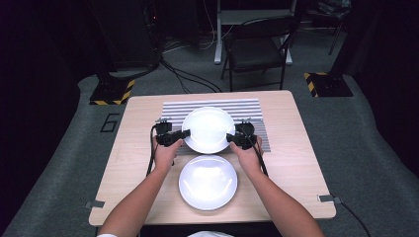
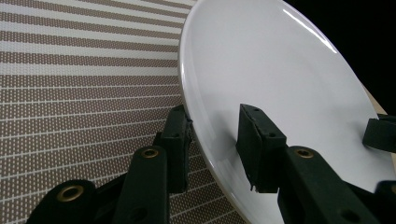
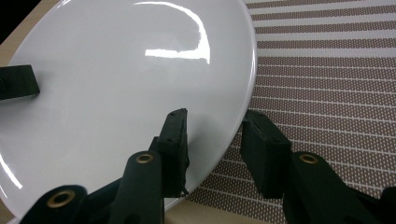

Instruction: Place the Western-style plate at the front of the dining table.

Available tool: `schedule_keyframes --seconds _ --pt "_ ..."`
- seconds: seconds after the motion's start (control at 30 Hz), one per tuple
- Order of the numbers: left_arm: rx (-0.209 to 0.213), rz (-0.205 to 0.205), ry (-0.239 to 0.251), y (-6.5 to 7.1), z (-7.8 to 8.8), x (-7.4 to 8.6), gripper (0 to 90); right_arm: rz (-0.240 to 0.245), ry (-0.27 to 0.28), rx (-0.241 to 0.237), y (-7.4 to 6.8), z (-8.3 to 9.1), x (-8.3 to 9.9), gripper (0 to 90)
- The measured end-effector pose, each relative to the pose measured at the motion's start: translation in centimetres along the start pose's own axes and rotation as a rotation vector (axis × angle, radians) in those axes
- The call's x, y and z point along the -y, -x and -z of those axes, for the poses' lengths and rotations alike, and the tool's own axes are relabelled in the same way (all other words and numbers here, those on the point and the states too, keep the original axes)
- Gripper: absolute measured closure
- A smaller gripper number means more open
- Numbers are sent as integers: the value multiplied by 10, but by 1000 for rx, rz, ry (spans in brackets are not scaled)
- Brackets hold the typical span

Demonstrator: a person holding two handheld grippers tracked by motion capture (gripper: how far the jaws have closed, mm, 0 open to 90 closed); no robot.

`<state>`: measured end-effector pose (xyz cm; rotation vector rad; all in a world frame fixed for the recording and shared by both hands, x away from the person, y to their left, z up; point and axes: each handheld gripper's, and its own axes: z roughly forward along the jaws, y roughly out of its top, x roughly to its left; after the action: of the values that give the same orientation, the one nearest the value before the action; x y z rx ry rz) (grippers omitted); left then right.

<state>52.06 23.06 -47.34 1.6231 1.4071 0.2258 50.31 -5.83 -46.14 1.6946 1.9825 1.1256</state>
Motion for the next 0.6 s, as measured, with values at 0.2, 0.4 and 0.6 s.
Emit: schedule_keyframes --seconds 0.2,0.4,0.6 --pt "-5 -2 -1 -1 -3 -5 650 -5 4 1 1 -5 -3 615" --pt "-3 12 -2 -5 -7 -5 650 -9 -1 7 1 -9 -5 616" --pt "-7 19 2 -7 -11 -9 650 11 5 24 0 -14 -11 615"
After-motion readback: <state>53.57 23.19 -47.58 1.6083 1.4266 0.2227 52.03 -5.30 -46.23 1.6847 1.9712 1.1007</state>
